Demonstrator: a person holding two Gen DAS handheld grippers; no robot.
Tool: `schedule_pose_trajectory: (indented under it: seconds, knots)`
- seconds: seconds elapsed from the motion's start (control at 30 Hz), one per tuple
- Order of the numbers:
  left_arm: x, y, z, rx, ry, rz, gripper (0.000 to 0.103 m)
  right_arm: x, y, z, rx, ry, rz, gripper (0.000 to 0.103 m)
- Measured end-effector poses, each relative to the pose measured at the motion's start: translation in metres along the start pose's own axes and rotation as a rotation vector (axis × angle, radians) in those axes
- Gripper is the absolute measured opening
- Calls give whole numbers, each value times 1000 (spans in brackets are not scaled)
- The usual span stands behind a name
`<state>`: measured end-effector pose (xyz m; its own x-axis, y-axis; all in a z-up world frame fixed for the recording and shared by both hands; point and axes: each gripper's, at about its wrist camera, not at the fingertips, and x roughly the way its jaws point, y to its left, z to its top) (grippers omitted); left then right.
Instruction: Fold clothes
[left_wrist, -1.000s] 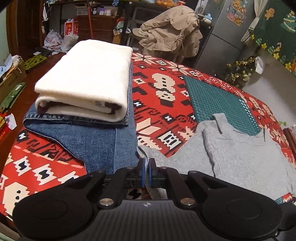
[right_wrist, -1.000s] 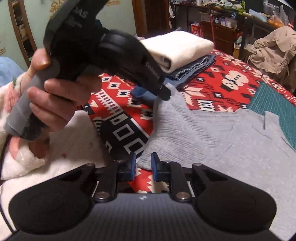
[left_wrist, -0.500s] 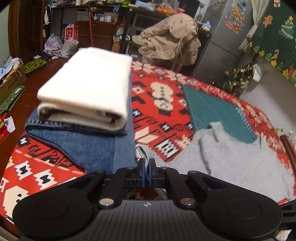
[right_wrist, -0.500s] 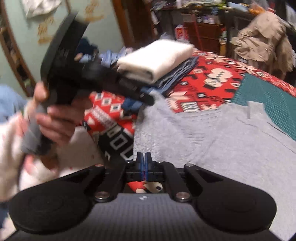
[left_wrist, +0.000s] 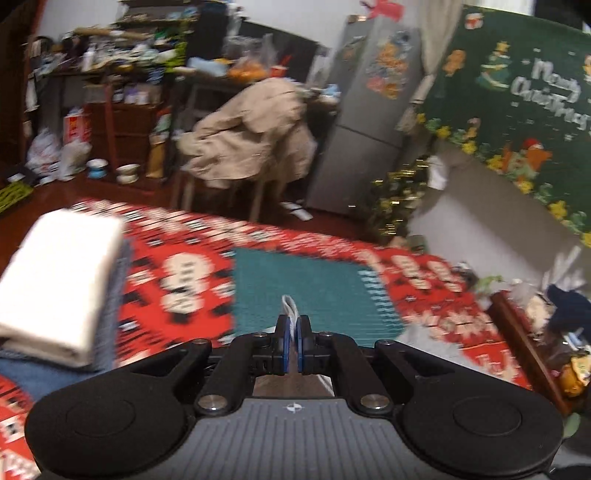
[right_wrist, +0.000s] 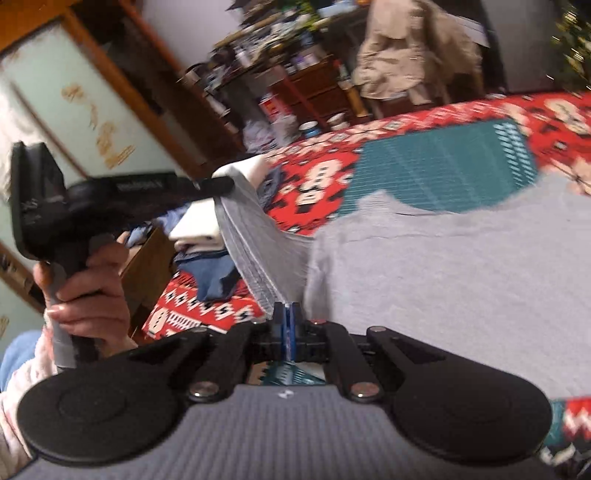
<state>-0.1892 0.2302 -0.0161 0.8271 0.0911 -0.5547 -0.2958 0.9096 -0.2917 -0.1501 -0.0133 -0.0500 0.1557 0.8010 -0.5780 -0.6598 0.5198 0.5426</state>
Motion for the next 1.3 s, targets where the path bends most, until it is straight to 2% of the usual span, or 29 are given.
schedule_pose_trajectory:
  seconds: [0.23, 0.3, 0.43, 0.47, 0.53, 0.63, 0.7, 0.83, 1.03, 1.2, 1.27, 1.3]
  knots:
    - [48, -59, -1, 41, 32, -90, 2, -24, -49, -22, 142, -16, -65, 1]
    - [57, -68, -5, 48, 55, -91, 2, -27, -62, -27, 179, -22, -74, 1]
    - [65, -59, -14, 22, 106, -103, 3, -26, -87, -36, 240, 3, -96, 3]
    - [62, -53, -18, 16, 118, -100, 3, -25, -93, -39, 256, 17, -95, 8]
    - [56, -41, -26, -1, 140, -83, 8, -25, -100, -41, 274, 28, -106, 11]
    - [48, -18, -40, -42, 177, -51, 8, -29, -107, -38, 279, 12, -128, 25]
    - [44, -2, -49, -92, 197, -28, 8, -28, -108, -29, 253, -6, -127, 25]
    - [36, 23, -63, -186, 209, -10, 8, -5, -95, 1, 83, -19, -173, 25]
    - [34, 35, -70, -209, 205, 12, 8, 56, -77, 29, -124, 37, -261, 25]
    - [38, 37, -75, -204, 220, 13, 8, 84, -76, 34, -164, 61, -308, 24]
    - [41, 37, -76, -200, 227, 8, 8, 91, -77, 34, -173, 72, -322, 1]
    - [42, 37, -76, -199, 229, 4, 8, 90, -74, 34, -178, 68, -322, 1]
